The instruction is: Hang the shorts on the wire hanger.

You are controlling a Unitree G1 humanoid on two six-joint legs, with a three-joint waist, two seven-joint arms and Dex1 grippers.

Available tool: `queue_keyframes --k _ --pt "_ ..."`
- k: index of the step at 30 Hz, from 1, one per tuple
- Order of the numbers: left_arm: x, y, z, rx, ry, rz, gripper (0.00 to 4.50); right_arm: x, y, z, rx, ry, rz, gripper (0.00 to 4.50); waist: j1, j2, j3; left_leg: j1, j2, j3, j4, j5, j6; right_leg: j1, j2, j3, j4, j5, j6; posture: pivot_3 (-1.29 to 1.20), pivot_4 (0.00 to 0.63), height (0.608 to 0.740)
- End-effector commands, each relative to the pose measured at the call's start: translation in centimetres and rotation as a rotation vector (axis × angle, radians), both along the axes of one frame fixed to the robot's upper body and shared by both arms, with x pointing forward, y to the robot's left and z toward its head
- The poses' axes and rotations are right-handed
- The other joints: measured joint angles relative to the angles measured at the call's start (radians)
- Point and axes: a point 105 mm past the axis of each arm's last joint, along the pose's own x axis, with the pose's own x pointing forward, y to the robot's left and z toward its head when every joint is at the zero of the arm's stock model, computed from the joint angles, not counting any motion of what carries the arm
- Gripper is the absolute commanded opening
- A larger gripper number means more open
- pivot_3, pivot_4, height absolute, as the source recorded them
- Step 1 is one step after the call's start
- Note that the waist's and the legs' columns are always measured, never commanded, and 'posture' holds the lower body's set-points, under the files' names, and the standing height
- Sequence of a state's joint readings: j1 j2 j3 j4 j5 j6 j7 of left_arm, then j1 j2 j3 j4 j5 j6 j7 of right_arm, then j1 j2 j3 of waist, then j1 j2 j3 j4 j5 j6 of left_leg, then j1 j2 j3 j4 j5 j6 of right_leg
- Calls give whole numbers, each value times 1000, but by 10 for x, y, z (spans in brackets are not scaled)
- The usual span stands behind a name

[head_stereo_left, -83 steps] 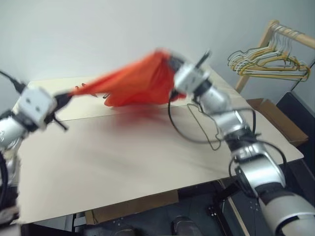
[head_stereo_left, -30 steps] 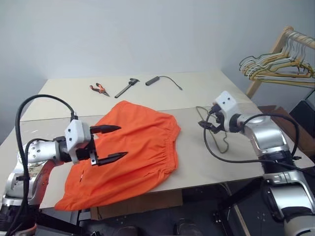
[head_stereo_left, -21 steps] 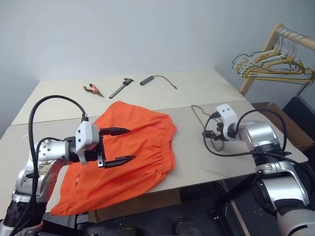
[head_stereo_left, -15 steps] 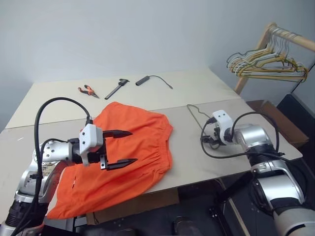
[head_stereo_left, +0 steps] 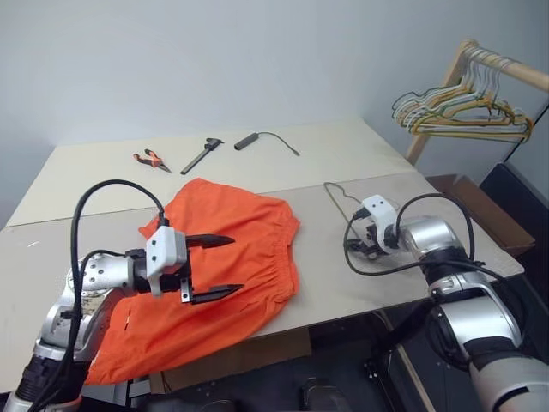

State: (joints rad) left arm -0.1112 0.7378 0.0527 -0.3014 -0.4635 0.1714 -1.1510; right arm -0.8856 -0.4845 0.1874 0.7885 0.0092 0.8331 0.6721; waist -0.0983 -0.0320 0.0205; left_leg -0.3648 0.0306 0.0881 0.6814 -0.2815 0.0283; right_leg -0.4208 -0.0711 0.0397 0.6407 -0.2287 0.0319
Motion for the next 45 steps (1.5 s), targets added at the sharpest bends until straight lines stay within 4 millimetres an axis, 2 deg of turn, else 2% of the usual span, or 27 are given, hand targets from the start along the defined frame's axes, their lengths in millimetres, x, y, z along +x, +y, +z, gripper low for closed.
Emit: queue_keyframes --k 1,8,12,14,19,21,24,27,29,34,39,45 --pt "-1 -4 8 11 -61 -19 4500 -3 -3 -8 -19 46 -28 4133 0 0 0 0 0 0 0 0 0 0 0 0 0 0 0 -30 0 740" --pt "1 -3 10 14 -74 -13 4500 -5 -5 -17 -102 50 -22 1954 1 -1 -4 2 0 0 0 0 0 2 0 0 0 0 0 -27 0 740" --pt "1 -4 10 15 -74 -8 4500 -5 -8 -21 -130 51 -28 570 3 -1 -3 10 1 0 0 0 0 11 0 0 -1 0 0 -24 0 740" --pt "1 -4 10 14 -63 -8 4500 -5 -7 -22 -127 43 -23 28 3 -1 -3 13 1 -1 -1 0 0 15 0 -2 -3 -1 0 -26 0 740" --pt "5 -4 10 16 -68 5 4500 -2 -6 -19 -115 21 -44 28 2 -1 -4 13 1 -1 -1 0 0 16 0 -2 -3 0 0 -32 0 740" --pt "11 -6 13 -4 -84 33 4500 4 -4 -10 -108 -49 -54 28 2 -1 -4 13 1 -1 -1 0 0 16 0 -2 -3 0 0 -32 0 740" --pt "26 -8 24 -100 -100 121 4500 16 2 18 -81 -204 -65 28 4 0 -3 13 1 -1 0 0 0 16 -1 -2 -4 0 1 -33 0 740" --pt "50 -6 41 -280 12 266 4500 19 23 66 -51 -496 45 28 3 3 -1 11 1 -2 -1 0 0 14 -1 -1 -6 1 2 -41 0 740" --pt "66 -2 53 -414 92 358 4500 10 45 95 16 -656 140 28 1 4 -1 8 1 -3 -1 0 0 11 -1 -1 -6 1 3 -47 0 740" --pt "83 -5 87 -757 220 404 4500 -20 87 137 171 -915 282 28 1 4 -1 -5 1 -4 -1 -1 1 -2 0 1 -8 5 6 -41 0 740" --pt "94 -15 108 -983 339 382 4500 -42 124 149 183 -1079 376 28 12 4 -1 -6 -2 -3 0 -1 1 0 -4 0 -11 7 8 -41 0 740" --pt "95 -29 114 -1022 374 361 4500 -56 149 148 193 -1141 428 28 17 4 -1 -6 -6 -2 1 -1 2 -1 -4 1 -11 8 9 -52 0 740"
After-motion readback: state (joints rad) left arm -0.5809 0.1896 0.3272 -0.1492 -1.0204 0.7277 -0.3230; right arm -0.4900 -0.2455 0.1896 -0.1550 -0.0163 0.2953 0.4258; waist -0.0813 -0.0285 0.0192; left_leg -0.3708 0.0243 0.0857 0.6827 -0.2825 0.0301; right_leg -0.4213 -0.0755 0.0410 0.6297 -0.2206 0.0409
